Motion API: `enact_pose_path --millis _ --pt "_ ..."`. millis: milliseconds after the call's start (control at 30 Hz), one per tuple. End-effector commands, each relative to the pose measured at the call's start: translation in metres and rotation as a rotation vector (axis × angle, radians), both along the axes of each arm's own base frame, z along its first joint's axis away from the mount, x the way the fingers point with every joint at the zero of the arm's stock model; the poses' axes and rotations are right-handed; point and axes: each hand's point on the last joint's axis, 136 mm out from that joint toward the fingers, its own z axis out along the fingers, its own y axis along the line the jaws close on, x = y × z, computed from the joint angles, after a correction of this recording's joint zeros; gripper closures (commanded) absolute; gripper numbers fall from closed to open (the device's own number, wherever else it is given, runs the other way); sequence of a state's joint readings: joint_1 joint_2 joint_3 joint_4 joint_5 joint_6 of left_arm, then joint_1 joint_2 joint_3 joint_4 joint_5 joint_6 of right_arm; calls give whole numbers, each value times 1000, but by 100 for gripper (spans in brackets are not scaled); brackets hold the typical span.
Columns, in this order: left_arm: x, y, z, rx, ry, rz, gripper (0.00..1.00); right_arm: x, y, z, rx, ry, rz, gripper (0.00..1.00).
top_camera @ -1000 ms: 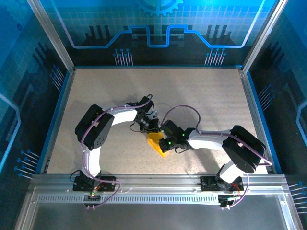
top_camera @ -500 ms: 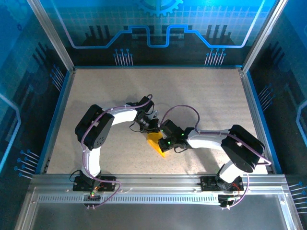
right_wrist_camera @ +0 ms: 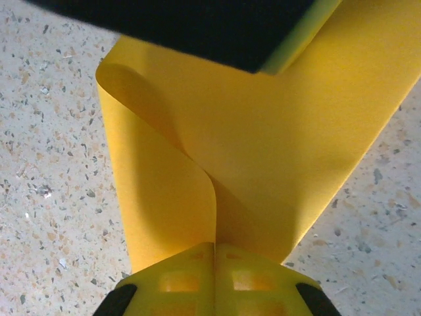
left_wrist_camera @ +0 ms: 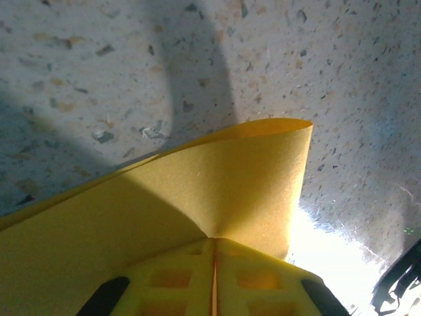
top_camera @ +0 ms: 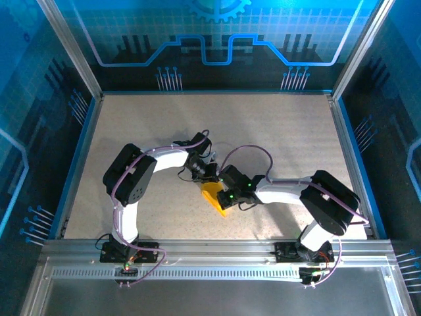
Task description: Fold a paper plane with a square sheet of paper (fold left side to right side)
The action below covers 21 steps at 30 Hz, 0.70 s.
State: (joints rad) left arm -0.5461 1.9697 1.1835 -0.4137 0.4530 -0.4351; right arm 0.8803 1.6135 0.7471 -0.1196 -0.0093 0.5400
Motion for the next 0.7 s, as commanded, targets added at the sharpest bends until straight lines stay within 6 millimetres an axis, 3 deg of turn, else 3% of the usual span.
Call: enact_pose_path --millis 0,233,367,500,667 --pt "3 2 -7 52 -4 -12 88 -8 -14 -21 -47 59 -24 94" --pt "38 2 39 0 -94 8 81 -13 -21 -31 -72 83 -31 90" --pt "50 19 61 -4 -154 50 80 -14 -22 -32 -77 87 -35 89" --pt "40 43 66 -7 -177 102 80 -14 -22 -32 -76 87 -34 89" --pt "5 58 61 -36 -174 141 80 -14 -22 -31 -80 86 -32 89"
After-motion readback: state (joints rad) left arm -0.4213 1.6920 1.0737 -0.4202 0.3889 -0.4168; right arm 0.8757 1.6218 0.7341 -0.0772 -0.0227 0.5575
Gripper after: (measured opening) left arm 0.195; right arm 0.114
